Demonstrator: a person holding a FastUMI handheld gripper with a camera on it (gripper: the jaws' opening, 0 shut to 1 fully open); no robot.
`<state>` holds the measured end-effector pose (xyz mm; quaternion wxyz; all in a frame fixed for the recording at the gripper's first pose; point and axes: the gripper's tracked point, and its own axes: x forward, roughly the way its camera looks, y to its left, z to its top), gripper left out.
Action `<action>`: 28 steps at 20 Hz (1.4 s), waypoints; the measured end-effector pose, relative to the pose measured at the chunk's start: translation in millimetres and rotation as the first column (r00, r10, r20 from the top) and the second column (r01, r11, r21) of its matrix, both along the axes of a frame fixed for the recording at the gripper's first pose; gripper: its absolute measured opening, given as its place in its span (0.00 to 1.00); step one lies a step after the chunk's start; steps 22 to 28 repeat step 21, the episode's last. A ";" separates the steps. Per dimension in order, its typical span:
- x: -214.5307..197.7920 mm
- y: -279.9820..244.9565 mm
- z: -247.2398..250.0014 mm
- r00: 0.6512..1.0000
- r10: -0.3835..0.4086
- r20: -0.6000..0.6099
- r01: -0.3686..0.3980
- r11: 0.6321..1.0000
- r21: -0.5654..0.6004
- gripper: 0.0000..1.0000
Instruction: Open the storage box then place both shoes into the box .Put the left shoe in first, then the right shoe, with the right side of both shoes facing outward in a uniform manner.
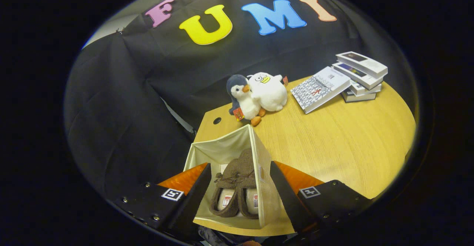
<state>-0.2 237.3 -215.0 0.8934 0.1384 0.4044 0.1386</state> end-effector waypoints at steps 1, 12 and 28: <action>2.3 -7.8 11.9 0.999 0.019 0.049 -0.018 1.000 -0.024 0.98; 6.5 -114.8 144.3 0.856 0.103 0.506 0.062 0.952 -0.299 0.98; 7.6 -205.0 173.6 0.768 -0.015 0.640 0.241 0.933 -0.268 0.97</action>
